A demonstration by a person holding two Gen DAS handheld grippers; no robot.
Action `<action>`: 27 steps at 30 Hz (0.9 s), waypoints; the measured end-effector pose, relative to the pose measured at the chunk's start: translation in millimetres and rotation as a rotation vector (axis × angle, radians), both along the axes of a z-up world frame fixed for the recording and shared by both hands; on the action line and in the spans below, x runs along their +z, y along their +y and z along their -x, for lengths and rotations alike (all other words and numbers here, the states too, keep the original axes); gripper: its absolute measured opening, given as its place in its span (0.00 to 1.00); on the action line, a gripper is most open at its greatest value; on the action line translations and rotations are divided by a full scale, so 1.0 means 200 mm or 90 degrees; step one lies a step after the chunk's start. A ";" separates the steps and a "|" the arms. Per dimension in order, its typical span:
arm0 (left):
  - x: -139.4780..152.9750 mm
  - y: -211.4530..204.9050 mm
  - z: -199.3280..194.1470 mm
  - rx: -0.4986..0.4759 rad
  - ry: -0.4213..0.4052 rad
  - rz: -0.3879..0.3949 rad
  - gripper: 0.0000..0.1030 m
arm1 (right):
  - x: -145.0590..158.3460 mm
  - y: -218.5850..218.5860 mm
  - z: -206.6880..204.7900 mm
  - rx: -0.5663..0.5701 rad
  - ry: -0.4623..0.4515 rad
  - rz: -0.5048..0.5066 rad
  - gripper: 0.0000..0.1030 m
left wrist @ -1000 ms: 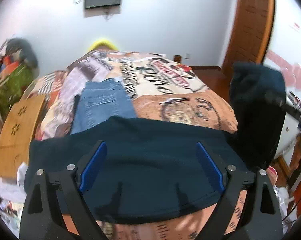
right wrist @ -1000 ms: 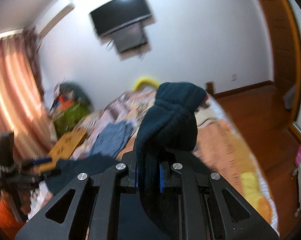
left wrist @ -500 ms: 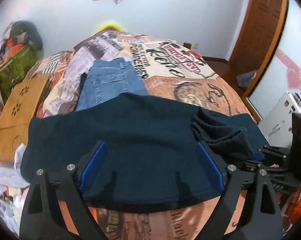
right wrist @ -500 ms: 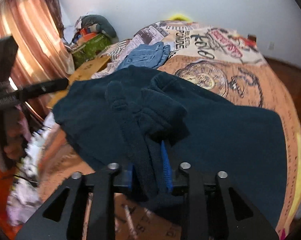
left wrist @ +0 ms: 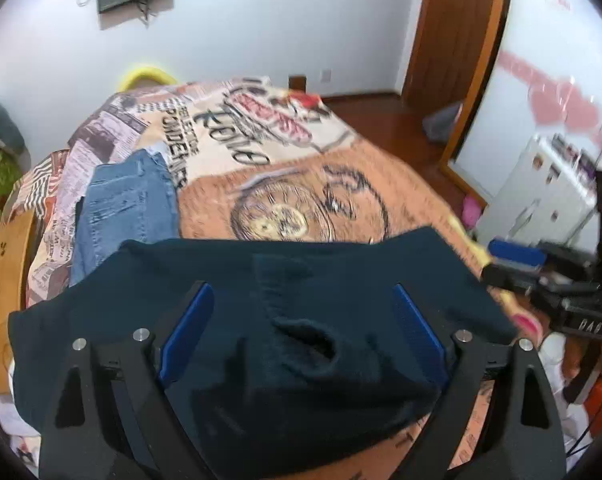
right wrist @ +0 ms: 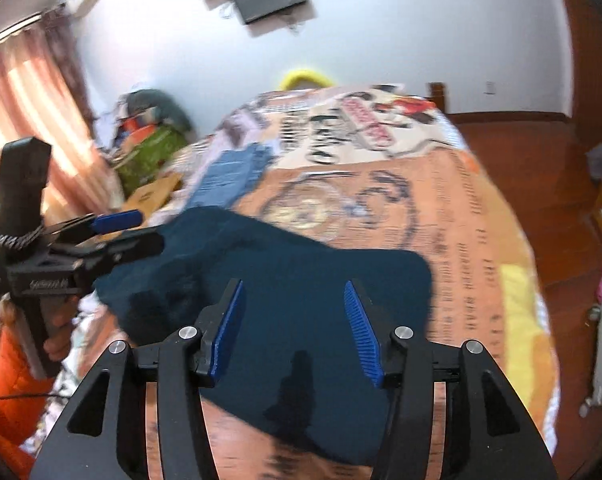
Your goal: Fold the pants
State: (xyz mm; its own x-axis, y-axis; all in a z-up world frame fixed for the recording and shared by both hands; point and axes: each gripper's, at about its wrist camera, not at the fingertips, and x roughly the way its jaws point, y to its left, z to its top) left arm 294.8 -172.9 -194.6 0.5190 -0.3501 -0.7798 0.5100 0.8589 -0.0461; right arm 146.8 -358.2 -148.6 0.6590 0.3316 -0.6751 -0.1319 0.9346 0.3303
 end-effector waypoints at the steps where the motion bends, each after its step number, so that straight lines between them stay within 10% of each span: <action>1: -0.04 -0.03 -0.01 -0.005 0.005 -0.015 0.89 | -0.02 -0.02 0.00 -0.010 0.006 0.007 0.46; 8: -0.32 0.01 -0.02 -0.005 0.049 -0.110 0.89 | -0.31 -0.05 0.00 -0.001 0.110 -0.019 0.46; 27: -0.13 0.43 0.19 0.011 0.047 0.001 0.89 | -0.20 -0.04 0.20 0.003 0.099 0.040 0.46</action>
State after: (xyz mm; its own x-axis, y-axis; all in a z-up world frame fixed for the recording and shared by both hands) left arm 256.4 -87.4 -221.5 0.4660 -0.3433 -0.8155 0.4902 0.8675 -0.0851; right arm 106.1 -366.2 -188.4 0.5442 0.2885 -0.7878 -0.0881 0.9535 0.2883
